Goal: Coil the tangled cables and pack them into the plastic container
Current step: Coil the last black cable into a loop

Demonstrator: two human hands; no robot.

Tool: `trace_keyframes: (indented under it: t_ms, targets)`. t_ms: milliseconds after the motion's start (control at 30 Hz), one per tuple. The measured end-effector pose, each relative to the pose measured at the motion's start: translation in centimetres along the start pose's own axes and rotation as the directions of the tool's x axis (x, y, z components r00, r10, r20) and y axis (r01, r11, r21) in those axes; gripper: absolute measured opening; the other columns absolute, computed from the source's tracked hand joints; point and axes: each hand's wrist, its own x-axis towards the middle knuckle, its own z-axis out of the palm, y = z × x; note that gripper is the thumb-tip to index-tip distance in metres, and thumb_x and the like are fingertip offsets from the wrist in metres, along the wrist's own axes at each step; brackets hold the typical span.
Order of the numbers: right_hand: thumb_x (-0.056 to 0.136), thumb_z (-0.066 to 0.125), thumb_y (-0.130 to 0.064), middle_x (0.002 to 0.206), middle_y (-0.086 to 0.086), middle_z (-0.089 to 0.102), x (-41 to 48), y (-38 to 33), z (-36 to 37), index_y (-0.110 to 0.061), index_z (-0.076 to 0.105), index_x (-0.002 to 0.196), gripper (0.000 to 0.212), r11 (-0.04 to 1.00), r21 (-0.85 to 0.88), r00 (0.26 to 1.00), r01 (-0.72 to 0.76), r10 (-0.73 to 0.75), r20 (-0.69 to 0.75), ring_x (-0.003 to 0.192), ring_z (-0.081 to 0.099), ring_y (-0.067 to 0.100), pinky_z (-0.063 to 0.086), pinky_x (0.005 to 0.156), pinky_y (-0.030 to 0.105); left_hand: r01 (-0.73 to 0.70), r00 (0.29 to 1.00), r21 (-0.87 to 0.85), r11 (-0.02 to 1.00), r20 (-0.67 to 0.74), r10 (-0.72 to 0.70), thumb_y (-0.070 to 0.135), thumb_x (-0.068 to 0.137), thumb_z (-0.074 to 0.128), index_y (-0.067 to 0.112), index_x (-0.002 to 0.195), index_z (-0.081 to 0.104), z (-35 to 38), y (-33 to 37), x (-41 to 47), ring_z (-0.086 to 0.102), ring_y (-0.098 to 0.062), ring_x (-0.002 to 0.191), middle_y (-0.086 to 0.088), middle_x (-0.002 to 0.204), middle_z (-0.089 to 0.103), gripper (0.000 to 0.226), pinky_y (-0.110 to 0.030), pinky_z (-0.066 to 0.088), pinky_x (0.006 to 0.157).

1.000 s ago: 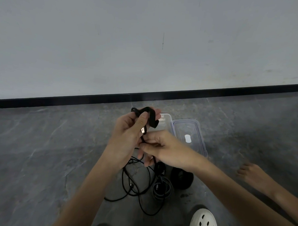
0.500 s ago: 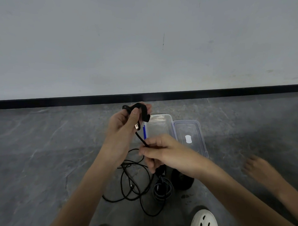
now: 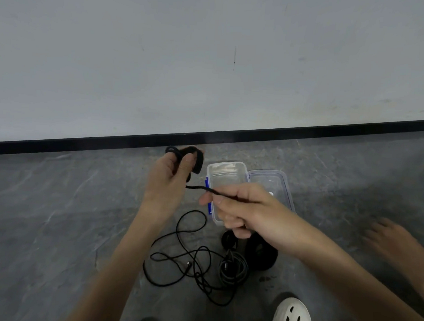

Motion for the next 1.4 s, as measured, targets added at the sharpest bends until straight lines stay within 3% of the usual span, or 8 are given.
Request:
trace_keyframes:
  t_ms: [67, 167, 300, 467, 600, 733, 1067, 1400]
  targets:
    - [0.101, 0.045, -0.014, 0.059, -0.006, 0.042, -0.2, -0.2, -0.4, -0.005, 0.065, 0.11, 0.024, 0.999, -0.003, 0.998, 0.05, -0.05, -0.025, 0.053, 0.04, 0.007, 0.036, 0.05, 0.02, -0.022, 1.0, 0.144, 0.989, 0.015, 0.02, 0.018, 0.1, 0.05, 0.007, 0.11, 0.066, 0.3, 0.0, -0.1, 0.061, 0.002, 0.08, 0.0, 0.099, 0.071, 0.022, -0.008, 0.043, 0.067]
    - [0.1, 0.045, -0.014, 0.062, -0.002, 0.047, -0.4, -0.4, -0.7, -0.005, 0.065, 0.108, 0.023, 0.994, 0.046, 0.994, 0.1, -0.098, -0.058, 0.054, 0.045, 0.011, 0.044, 0.055, 0.022, -0.055, 0.995, 0.225, 0.973, 0.097, 0.033, 0.019, 0.099, 0.05, 0.004, 0.107, 0.065, 0.4, 0.2, -0.2, 0.065, -0.01, 0.091, -0.003, 0.098, 0.07, 0.022, -0.019, 0.05, 0.076]
    - [0.1, 0.045, -0.014, 0.058, -0.005, 0.029, -0.1, -0.5, -1.3, 0.005, 0.063, 0.108, 0.027, 0.992, 0.05, 0.984, 0.116, -0.108, -0.14, 0.049, 0.025, 0.006, 0.023, 0.047, 0.019, -0.077, 0.956, 0.318, 0.945, 0.293, -0.021, 0.021, 0.101, 0.046, 0.001, 0.092, 0.062, 0.6, 0.2, -0.7, 0.052, -0.003, 0.061, -0.001, 0.071, 0.06, 0.027, -0.026, 0.041, 0.06]
    - [0.1, 0.046, -0.015, 0.044, -0.013, 0.047, -0.2, -0.9, -2.4, -0.002, 0.069, 0.097, 0.027, 0.976, -0.16, 0.942, 0.148, -0.188, -0.278, 0.042, 0.034, 0.0, 0.028, 0.045, 0.01, 0.067, 0.85, 0.079, 0.995, 0.517, -0.099, 0.017, 0.105, 0.035, 0.014, 0.106, 0.062, 0.8, 0.5, -1.5, 0.068, 0.001, 0.086, 0.013, 0.088, 0.074, 0.027, -0.009, 0.047, 0.075]
    - [0.098, 0.05, -0.011, 0.044, -0.022, 0.053, 0.0, -1.0, -3.0, 0.0, 0.069, 0.09, 0.024, 0.936, -0.289, 0.896, 0.201, -0.295, -0.332, 0.047, 0.052, -0.007, 0.039, 0.053, 0.003, 0.201, 0.764, -0.082, 0.976, 0.637, -0.104, 0.03, 0.102, 0.037, 0.01, 0.108, 0.064, 1.5, 0.4, -1.9, 0.068, -0.024, 0.1, -0.008, 0.103, 0.073, 0.034, -0.035, 0.048, 0.094]
    - [0.095, 0.055, -0.01, 0.044, -0.021, 0.053, 0.4, -0.8, -3.5, 0.002, 0.068, 0.084, 0.021, 0.925, -0.291, 0.857, 0.245, -0.346, -0.381, 0.044, 0.052, -0.006, 0.038, 0.049, 0.003, 0.328, 0.704, -0.267, 0.906, 0.708, -0.046, 0.037, 0.099, 0.036, 0.007, 0.107, 0.067, 2.1, 0.9, -2.3, 0.068, -0.023, 0.096, -0.015, 0.104, 0.072, 0.044, -0.025, 0.05, 0.085]
    - [0.084, 0.07, -0.012, 0.065, -0.013, 0.069, 1.7, 0.2, -4.6, -0.012, 0.071, 0.083, 0.001, 0.941, -0.207, 0.82, 0.268, -0.336, -0.464, 0.057, 0.059, -0.006, 0.041, 0.053, 0.005, 0.271, 0.586, -0.211, 0.939, 0.81, 0.013, 0.035, 0.1, 0.045, 0.022, 0.113, 0.065, 2.2, 1.9, -3.0, 0.066, -0.02, 0.102, -0.008, 0.109, 0.072, 0.027, -0.026, 0.048, 0.089]
    - [0.089, 0.061, -0.021, 0.088, 0.011, 0.074, 2.2, 0.7, -4.7, -0.006, 0.074, 0.092, 0.02, 0.948, -0.268, 0.873, 0.173, -0.274, -0.405, 0.077, 0.064, 0.007, 0.046, 0.071, 0.013, 0.282, 0.588, -0.323, 0.903, 0.802, 0.103, 0.026, 0.098, 0.042, 0.012, 0.112, 0.061, 1.8, 2.2, -2.9, 0.066, -0.02, 0.099, -0.007, 0.105, 0.071, 0.028, -0.023, 0.048, 0.087]
